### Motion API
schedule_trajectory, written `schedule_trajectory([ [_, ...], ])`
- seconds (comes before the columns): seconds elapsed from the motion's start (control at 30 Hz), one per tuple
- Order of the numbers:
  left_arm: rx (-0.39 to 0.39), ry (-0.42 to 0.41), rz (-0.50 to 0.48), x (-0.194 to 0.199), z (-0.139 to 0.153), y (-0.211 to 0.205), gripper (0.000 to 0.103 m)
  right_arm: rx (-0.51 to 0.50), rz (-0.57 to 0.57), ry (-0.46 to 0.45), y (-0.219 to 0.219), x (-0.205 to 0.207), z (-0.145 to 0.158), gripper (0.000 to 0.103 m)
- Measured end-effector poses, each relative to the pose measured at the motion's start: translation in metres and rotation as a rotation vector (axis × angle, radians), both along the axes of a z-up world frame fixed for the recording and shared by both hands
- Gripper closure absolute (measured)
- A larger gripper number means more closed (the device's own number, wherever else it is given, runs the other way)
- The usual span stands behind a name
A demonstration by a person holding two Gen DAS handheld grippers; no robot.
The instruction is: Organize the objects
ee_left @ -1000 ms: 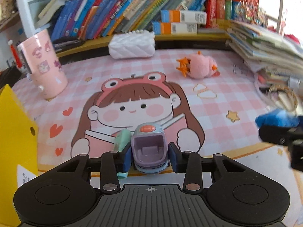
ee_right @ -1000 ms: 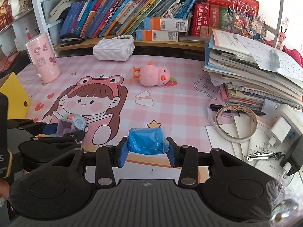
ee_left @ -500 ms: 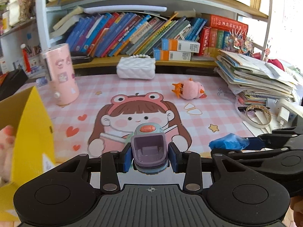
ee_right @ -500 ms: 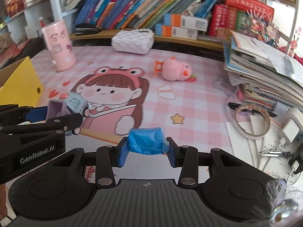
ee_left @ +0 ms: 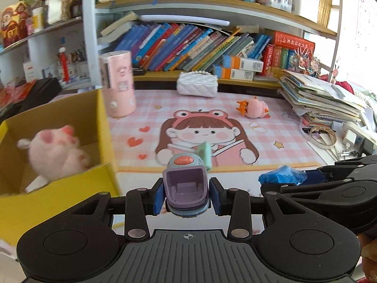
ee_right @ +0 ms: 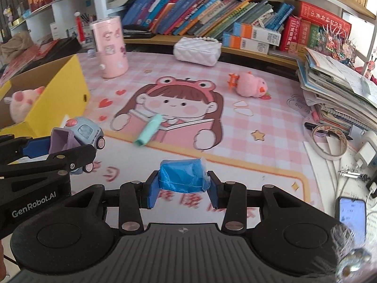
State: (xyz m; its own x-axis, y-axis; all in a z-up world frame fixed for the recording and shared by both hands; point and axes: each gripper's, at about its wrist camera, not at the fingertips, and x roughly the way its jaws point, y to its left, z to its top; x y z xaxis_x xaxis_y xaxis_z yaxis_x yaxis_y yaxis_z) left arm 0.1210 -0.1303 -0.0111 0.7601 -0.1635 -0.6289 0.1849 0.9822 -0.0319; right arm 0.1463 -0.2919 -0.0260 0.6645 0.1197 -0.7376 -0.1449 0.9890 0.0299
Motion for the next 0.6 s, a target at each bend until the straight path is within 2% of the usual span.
schedule_trajectory([
  [0.6,0.012,0.01,0.103,-0.076,0.005,0.101,0.065,0.039,0.08,0.044,0.1,-0.068,0.001,0.064],
])
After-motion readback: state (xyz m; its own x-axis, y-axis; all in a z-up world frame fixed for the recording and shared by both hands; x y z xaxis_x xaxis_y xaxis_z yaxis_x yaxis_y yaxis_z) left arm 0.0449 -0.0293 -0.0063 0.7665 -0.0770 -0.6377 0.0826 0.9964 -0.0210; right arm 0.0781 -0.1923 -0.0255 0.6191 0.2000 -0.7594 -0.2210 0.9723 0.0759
